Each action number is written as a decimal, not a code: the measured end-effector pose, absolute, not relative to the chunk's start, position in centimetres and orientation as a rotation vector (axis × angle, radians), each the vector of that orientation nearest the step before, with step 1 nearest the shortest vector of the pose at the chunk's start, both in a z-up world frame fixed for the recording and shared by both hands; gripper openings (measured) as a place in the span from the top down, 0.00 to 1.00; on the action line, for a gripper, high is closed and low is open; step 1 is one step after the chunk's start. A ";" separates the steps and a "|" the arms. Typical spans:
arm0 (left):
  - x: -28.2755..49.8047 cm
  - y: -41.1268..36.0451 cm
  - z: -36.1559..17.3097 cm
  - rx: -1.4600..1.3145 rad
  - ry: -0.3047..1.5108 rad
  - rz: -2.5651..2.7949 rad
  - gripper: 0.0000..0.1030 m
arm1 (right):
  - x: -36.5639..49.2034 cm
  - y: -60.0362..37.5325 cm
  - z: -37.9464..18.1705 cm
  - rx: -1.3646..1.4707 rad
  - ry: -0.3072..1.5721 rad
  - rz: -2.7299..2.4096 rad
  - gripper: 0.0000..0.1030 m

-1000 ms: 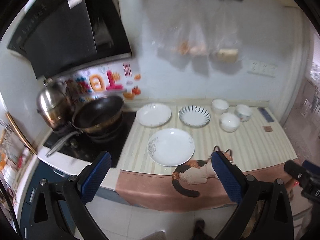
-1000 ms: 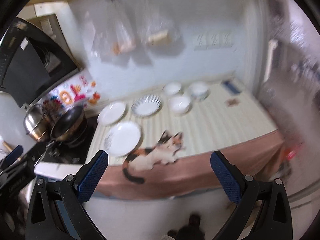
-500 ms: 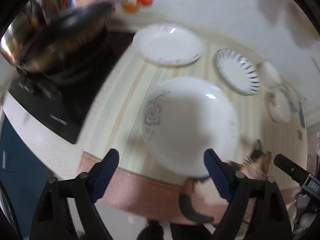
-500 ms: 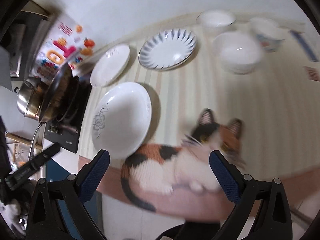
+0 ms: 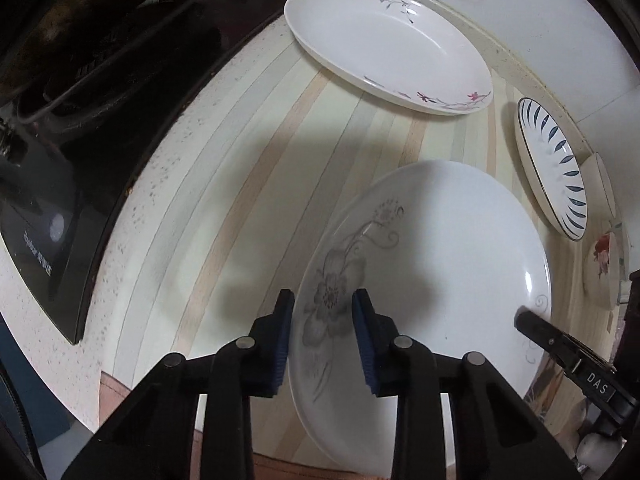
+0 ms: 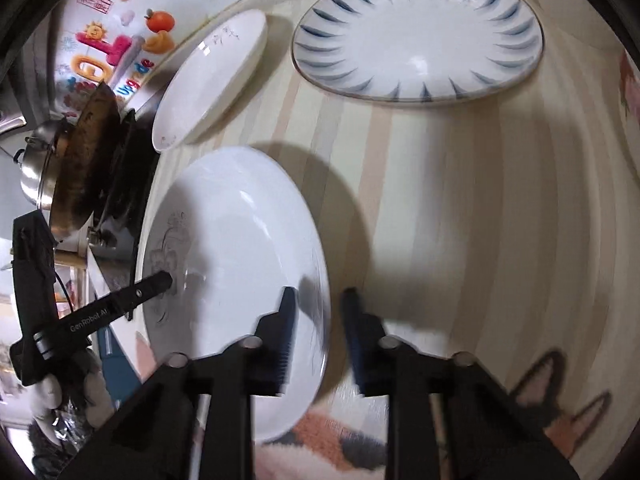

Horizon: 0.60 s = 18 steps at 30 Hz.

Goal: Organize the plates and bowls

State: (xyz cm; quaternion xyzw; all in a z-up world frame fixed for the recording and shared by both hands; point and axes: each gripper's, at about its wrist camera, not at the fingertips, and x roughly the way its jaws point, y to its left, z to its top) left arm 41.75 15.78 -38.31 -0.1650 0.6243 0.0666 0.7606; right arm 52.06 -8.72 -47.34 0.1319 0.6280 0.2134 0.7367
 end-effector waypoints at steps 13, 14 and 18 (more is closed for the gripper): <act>40.0 12.8 -37.0 -0.359 1.321 0.102 0.74 | 49.3 -12.7 -45.9 0.248 1.367 0.483 0.86; 39.9 12.3 -36.8 -0.353 1.320 0.091 0.74 | 49.0 -13.5 -45.7 0.250 1.366 0.478 0.86; 39.2 9.0 -36.3 -0.320 1.318 0.046 0.74 | 47.7 -16.5 -44.9 0.263 1.351 0.454 0.86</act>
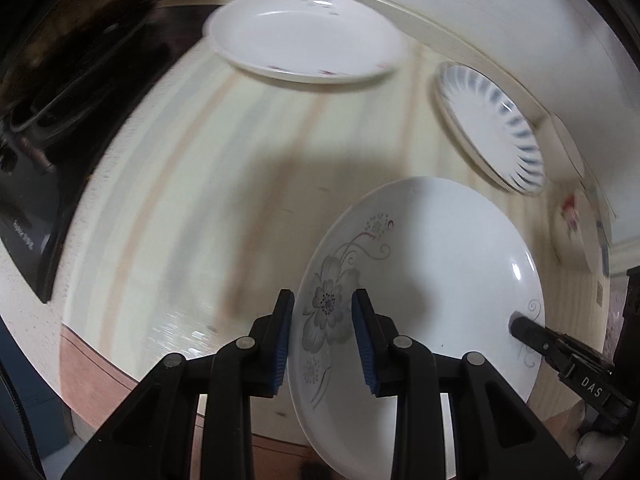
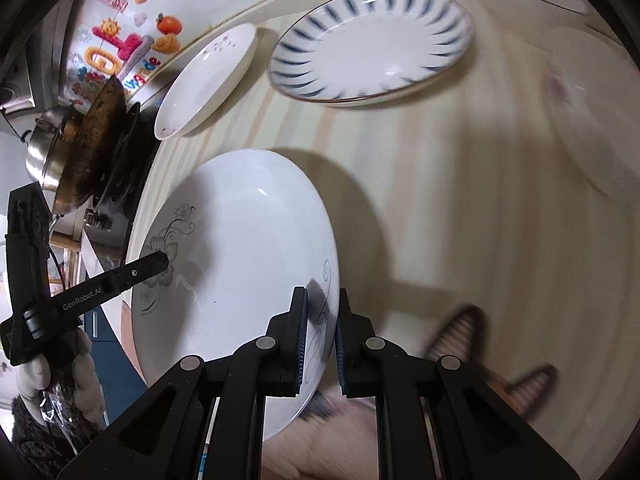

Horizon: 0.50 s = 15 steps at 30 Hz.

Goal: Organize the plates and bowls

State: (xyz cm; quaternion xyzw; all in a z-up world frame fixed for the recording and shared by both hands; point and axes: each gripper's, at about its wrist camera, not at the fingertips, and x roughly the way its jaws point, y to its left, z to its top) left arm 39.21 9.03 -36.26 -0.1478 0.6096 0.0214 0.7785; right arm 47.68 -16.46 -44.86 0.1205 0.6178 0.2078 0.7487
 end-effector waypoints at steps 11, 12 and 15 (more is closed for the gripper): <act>39.3 0.3 -36.9 -0.207 1.339 -0.068 0.74 | 44.5 -26.0 -43.4 0.306 1.312 0.336 0.86; 39.5 -0.3 -37.1 -0.201 1.343 -0.072 0.74 | 44.5 -26.6 -43.7 0.313 1.312 0.323 0.86; 39.7 -1.5 -37.5 -0.173 1.350 -0.078 0.74 | 44.6 -28.1 -44.5 0.338 1.314 0.297 0.86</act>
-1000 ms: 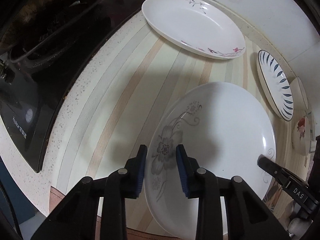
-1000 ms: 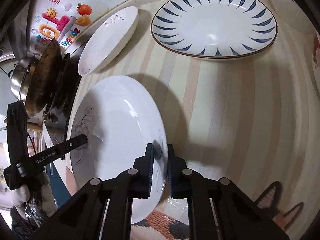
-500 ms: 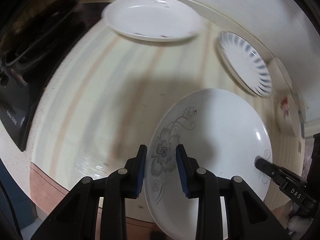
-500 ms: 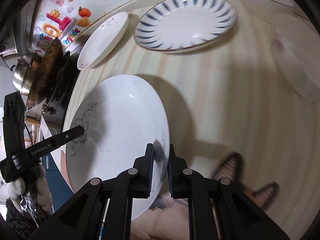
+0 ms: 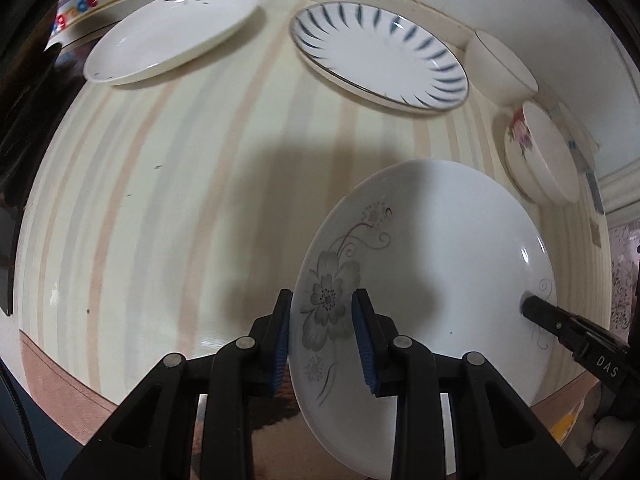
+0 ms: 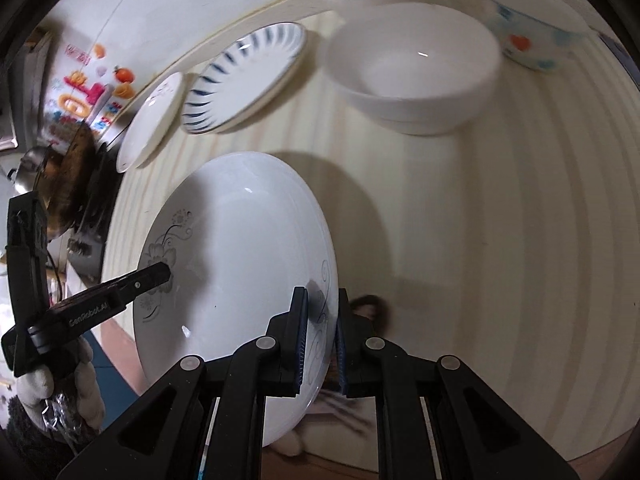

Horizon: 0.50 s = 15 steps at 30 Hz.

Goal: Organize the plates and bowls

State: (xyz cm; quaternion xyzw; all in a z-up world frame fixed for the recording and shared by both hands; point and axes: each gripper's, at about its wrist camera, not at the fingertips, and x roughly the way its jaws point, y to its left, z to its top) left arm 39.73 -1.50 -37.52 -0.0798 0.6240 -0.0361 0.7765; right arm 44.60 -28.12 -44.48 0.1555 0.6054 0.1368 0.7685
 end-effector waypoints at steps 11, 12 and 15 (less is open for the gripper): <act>40.6 -4.1 -38.3 -0.100 1.355 -0.070 0.74 | 44.0 -29.4 -45.8 0.376 1.324 0.283 0.86; 40.8 -4.3 -38.3 -0.098 1.357 -0.071 0.74 | 44.0 -29.1 -45.8 0.371 1.326 0.283 0.85; 40.9 -4.3 -37.6 -0.091 1.365 -0.065 0.74 | 44.4 -28.9 -45.7 0.360 1.370 0.284 0.84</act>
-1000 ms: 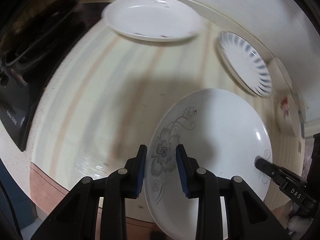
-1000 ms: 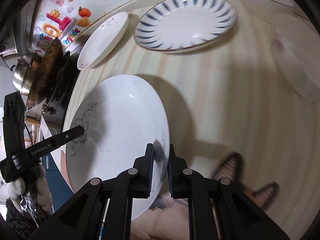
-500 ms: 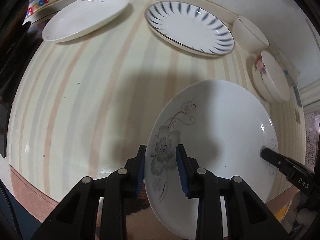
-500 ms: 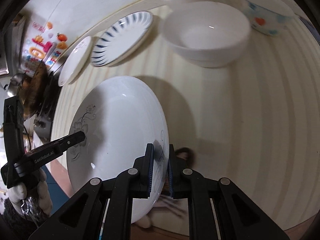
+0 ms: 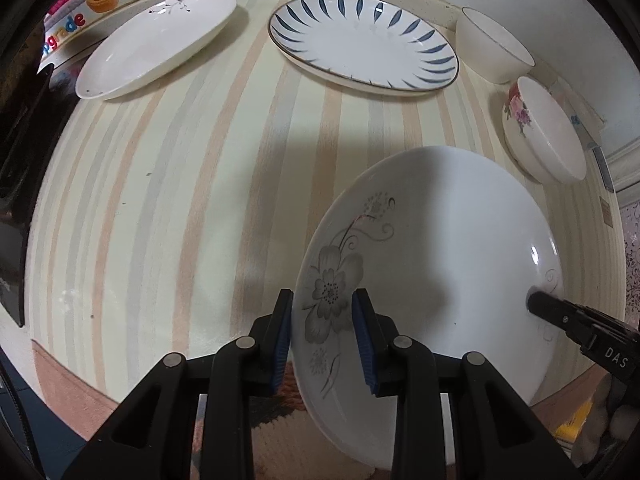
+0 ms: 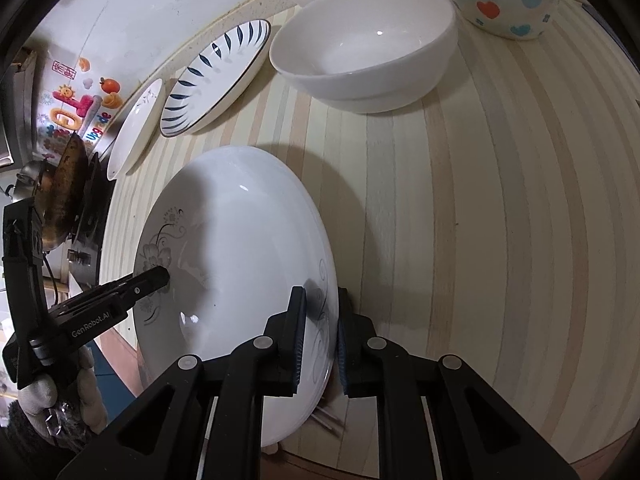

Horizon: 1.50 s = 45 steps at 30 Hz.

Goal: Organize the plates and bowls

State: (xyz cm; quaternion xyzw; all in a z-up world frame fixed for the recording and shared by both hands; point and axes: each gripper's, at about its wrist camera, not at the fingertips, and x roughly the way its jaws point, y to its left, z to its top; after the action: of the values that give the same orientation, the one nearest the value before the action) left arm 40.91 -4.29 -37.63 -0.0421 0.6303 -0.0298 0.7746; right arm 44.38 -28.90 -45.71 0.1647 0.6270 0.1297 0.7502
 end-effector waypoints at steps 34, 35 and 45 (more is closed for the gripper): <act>57.7 19.5 -37.6 -0.294 1.205 0.327 0.59 | 78.0 3.2 -44.9 0.154 1.214 0.440 0.52; 57.9 19.6 -37.9 -0.296 1.204 0.329 0.59 | 78.3 3.5 -45.2 0.164 1.216 0.447 0.57; 57.4 20.5 -38.0 -0.261 1.145 0.344 0.76 | 79.0 3.8 -47.3 0.209 1.223 0.491 0.78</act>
State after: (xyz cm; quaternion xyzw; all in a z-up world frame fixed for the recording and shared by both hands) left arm 57.39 20.46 -37.95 -0.1224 0.5373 0.1613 0.8188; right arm 78.98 3.84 -47.28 0.0967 0.5670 0.2278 0.7857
